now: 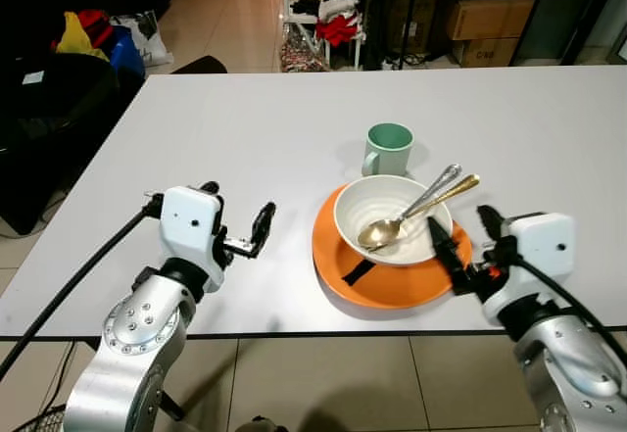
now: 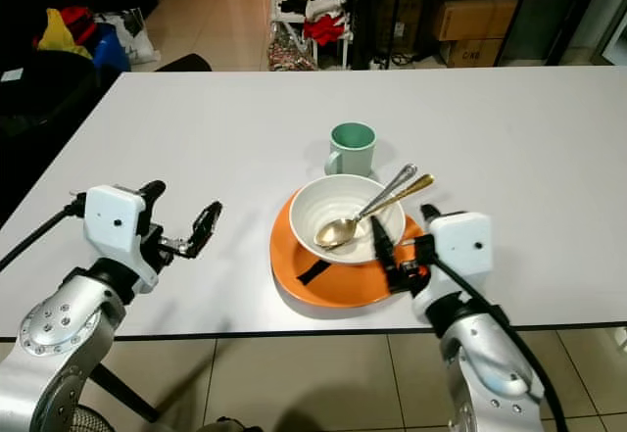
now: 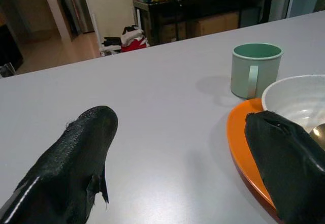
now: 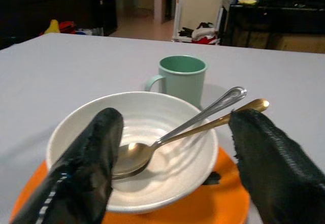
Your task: Setting the table
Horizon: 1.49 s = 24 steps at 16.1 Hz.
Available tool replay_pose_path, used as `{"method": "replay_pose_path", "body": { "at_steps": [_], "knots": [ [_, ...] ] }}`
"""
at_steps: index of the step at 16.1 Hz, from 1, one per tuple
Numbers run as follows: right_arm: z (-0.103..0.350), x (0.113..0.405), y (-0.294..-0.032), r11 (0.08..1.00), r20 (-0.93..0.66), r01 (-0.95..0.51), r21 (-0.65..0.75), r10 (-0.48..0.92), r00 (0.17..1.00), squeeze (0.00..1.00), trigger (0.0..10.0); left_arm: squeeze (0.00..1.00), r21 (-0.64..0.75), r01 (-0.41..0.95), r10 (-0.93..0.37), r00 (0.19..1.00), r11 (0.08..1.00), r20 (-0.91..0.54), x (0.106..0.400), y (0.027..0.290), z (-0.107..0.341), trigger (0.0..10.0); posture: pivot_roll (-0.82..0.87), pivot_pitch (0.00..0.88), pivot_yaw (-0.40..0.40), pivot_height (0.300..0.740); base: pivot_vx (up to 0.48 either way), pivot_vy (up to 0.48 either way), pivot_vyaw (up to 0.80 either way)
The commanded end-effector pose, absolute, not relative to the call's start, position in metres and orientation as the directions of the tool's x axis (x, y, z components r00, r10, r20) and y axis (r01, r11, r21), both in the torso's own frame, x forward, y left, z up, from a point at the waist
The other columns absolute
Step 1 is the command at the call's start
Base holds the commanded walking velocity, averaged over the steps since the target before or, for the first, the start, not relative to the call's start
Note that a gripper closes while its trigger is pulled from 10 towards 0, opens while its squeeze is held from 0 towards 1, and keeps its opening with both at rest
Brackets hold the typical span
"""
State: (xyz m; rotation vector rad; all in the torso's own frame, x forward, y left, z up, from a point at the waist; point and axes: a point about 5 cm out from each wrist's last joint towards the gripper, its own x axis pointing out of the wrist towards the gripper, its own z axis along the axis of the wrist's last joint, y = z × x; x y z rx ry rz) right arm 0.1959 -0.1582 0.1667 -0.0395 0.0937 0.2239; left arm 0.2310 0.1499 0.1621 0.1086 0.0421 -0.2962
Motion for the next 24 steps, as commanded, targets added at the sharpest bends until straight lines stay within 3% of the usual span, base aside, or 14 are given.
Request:
{"method": "replay_pose_path", "body": {
  "at_steps": [1,7,18,19,20,21,24],
  "knots": [
    [0.1626,0.1942,-0.1517,0.966,-0.121,-0.258,0.018,0.258,0.958,1.0,10.0,0.0,0.123,0.27,-0.265,0.963,0.955,-0.056,0.2293,0.1557,0.1648,10.0,0.1,0.0,0.055,0.74,0.0,0.0,0.0],
    [0.1583,0.1892,-0.1475,0.961,-0.143,-0.274,0.031,0.275,0.951,1.0,10.0,0.0,0.133,0.283,-0.277,0.959,0.95,-0.066,0.2287,0.1557,0.1651,10.0,0.1,0.0,0.068,0.74,0.0,0.0,0.0],
    [0.1594,0.189,-0.1464,0.956,-0.139,-0.295,0.006,0.293,0.946,1.0,10.0,0.0,0.136,0.285,-0.278,0.958,0.949,-0.068,0.2289,0.1556,0.1648,10.0,0.09,0.0,0.062,0.74,0.0,-0.264,0.0],
    [0.1594,0.1888,-0.1465,0.955,-0.14,-0.298,0.003,0.295,0.945,0.78,10.0,0.0,0.136,0.285,-0.278,0.958,0.949,-0.068,0.2291,0.1554,0.1647,10.0,0.09,0.0,0.061,0.74,0.0,-0.322,0.0],
    [0.1591,0.1884,-0.1466,0.954,-0.144,-0.3,0.007,0.298,0.944,0.42,10.0,0.0,0.136,0.284,-0.277,0.959,0.949,-0.068,0.2293,0.1558,0.1646,10.0,0.09,0.0,0.06,0.74,0.0,-0.315,0.0],
    [0.1585,0.1879,-0.146,0.952,-0.148,-0.306,0.013,0.305,0.941,0.0,10.0,0.0,0.136,0.283,-0.276,0.959,0.949,-0.069,0.2291,0.1561,0.1643,10.0,0.09,0.0,0.058,0.74,0.0,-0.319,0.0],
    [0.1572,0.1873,-0.1445,0.947,-0.156,-0.32,0.02,0.319,0.935,0.0,10.0,0.0,0.136,0.281,-0.274,0.959,0.95,-0.072,0.2284,0.1565,0.1635,10.0,0.1,0.0,0.055,0.74,0.0,-0.314,0.0]
  ]
}}
